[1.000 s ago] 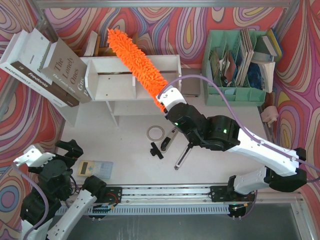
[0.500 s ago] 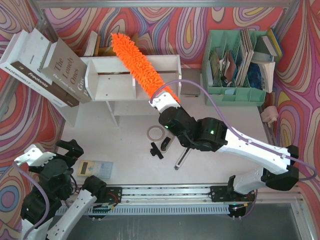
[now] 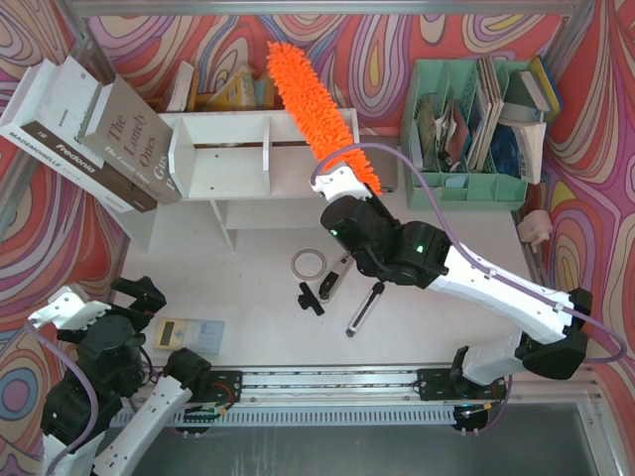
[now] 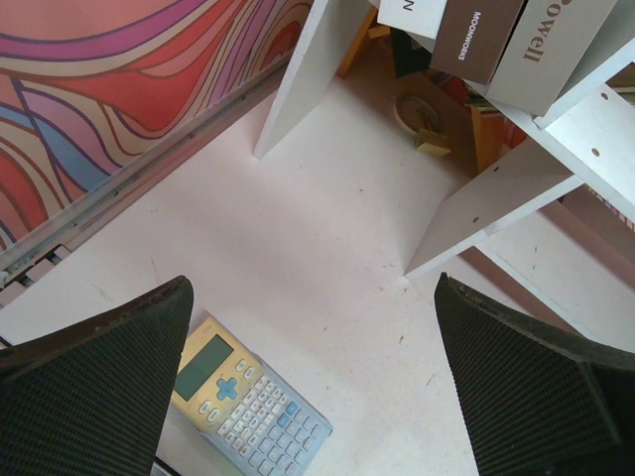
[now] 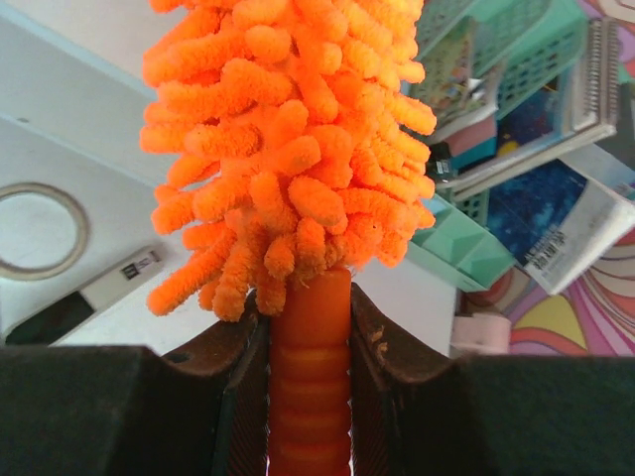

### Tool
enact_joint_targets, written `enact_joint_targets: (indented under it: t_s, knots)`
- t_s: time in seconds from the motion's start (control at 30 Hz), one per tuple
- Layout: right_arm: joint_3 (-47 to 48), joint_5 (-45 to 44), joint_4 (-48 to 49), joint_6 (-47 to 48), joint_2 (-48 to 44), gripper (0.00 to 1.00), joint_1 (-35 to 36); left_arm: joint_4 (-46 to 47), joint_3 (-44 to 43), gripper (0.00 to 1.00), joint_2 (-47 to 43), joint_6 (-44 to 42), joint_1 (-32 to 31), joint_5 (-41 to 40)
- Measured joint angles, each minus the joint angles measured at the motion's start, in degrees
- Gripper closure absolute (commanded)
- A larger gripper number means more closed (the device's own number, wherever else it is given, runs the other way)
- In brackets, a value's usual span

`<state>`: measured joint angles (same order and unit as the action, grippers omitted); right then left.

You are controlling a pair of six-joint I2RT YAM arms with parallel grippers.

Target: Dust the bookshelf with a duster

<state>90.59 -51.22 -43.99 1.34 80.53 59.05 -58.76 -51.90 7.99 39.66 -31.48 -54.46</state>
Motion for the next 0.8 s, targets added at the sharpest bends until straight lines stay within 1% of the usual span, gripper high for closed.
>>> enact_joint_targets:
  t_s: [0.2,0.3,0.43,0.6,0.8]
  knots:
    - [1.11,-4.28,2.16,5.7,-1.75,1.0,-2.6,-0.02,0.0,0.02,0.0,0.0,0.0,0.0]
    - [4.7,-4.7,3.61,8.02,-3.37,1.0,-2.67,-0.02,0.0,0.02,0.0,0.0,0.0,0.0]
    - [10.86,-4.33,4.28,8.9,-5.57,1.0,-2.58,-0.02,0.0,0.02,0.0,0.0,0.0,0.0]
    - [16.39,-2.73,1.44,6.16,-6.62,1.0,-2.6,-0.02,0.0,0.02,0.0,0.0,0.0,0.0]
    - [16.37,1.86,-6.99,0.68,-6.51,1.0,-2.6,-0.02,0.0,0.02,0.0,0.0,0.0,0.0]
